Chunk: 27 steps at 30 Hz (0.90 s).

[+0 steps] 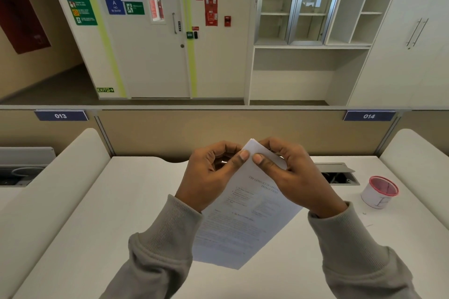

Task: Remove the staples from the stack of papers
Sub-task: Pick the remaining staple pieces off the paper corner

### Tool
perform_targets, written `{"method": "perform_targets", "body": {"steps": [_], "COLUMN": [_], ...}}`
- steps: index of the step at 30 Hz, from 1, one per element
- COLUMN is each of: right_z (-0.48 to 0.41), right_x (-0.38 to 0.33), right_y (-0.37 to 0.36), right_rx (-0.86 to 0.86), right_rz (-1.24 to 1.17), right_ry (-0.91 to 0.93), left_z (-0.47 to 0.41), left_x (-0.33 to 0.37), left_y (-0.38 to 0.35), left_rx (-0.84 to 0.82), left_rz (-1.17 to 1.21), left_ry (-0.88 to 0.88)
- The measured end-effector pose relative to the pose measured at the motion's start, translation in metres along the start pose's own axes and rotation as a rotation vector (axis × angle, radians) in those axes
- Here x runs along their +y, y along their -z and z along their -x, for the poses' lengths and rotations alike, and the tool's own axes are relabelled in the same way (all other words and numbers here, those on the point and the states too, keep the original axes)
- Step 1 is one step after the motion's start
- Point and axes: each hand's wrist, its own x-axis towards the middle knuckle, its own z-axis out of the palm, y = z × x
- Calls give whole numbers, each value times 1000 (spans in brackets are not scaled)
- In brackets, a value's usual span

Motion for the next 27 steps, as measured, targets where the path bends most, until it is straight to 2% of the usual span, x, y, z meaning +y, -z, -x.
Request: {"method": "perform_targets", "body": {"steps": [4, 7, 11, 13, 16, 27], "right_z": [1, 4, 10, 13, 14, 12], "right_x": [-3, -5, -6, -11, -14, -13], "right_y": [1, -5, -19, -22, -26, -26], "right_rx": [7, 113, 455, 541, 538, 414], "right_rz": [-18, 47, 564, 741, 852, 1070], "right_ry": [15, 28, 263, 377, 421, 353], "left_z": [0, 0, -1, -1, -1, 0], "left_x": [-1, 0, -3, -3, -3, -7], "left_y": [1, 1, -2, -4, -6, -3], "left_rx": [-12, 19, 98, 98, 94, 71], "left_rz": [-9, -10, -28, -34, -38, -100], "left_ry": [8, 9, -17, -32, -62, -106]}}
